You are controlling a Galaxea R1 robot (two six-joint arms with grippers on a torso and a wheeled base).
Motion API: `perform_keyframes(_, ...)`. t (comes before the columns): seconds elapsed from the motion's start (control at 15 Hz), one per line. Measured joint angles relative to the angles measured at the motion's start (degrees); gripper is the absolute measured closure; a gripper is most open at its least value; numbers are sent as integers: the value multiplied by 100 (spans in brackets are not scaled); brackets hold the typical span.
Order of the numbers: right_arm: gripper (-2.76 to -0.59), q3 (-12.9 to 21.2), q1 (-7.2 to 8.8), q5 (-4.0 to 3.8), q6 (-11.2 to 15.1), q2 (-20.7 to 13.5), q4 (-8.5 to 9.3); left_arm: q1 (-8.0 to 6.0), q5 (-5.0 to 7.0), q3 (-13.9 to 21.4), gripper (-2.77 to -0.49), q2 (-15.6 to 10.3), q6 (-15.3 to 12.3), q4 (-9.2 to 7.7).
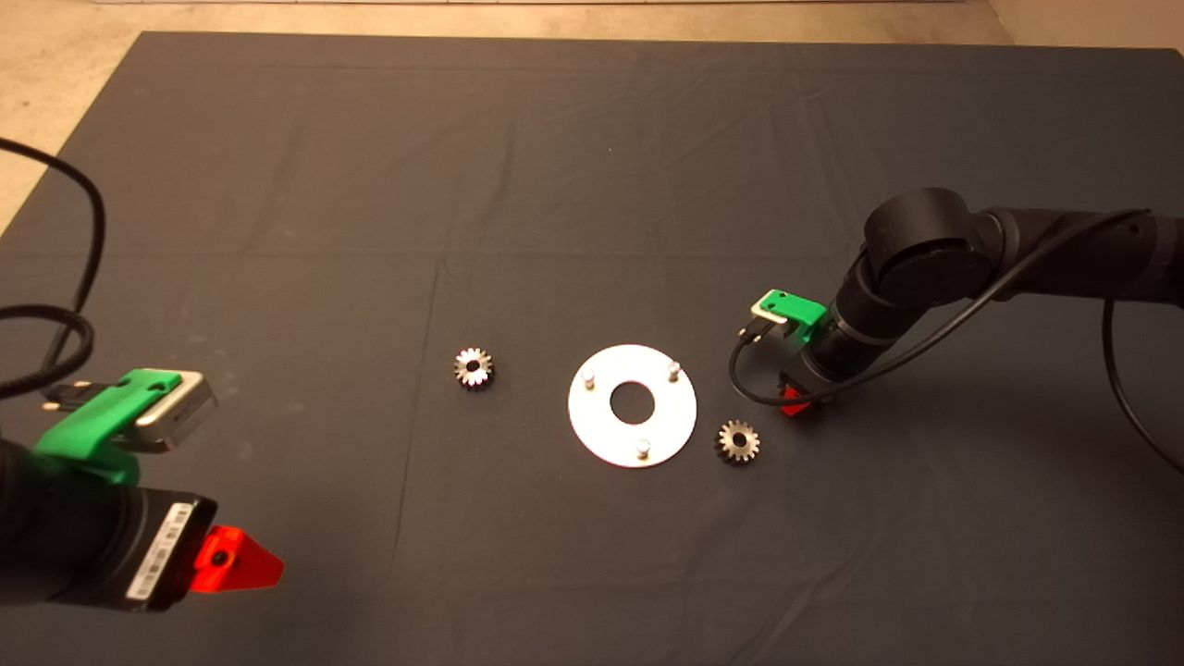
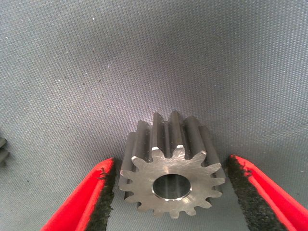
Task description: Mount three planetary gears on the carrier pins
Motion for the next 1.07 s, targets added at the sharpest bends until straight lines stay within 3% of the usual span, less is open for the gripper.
perform_keyframes(0.07, -154, -3, 0, 0, 0, 0, -7, 0, 1, 0, -275, 0, 0, 0)
perform_keyframes(0.6, -128, -11, 0, 0, 0, 0, -27, 4, 1, 0, -275, 0, 0, -4)
perform_keyframes(1.07, -114, -11, 2, 2, 0, 2, -30, 20, 1, 0, -275, 1, 0, -9)
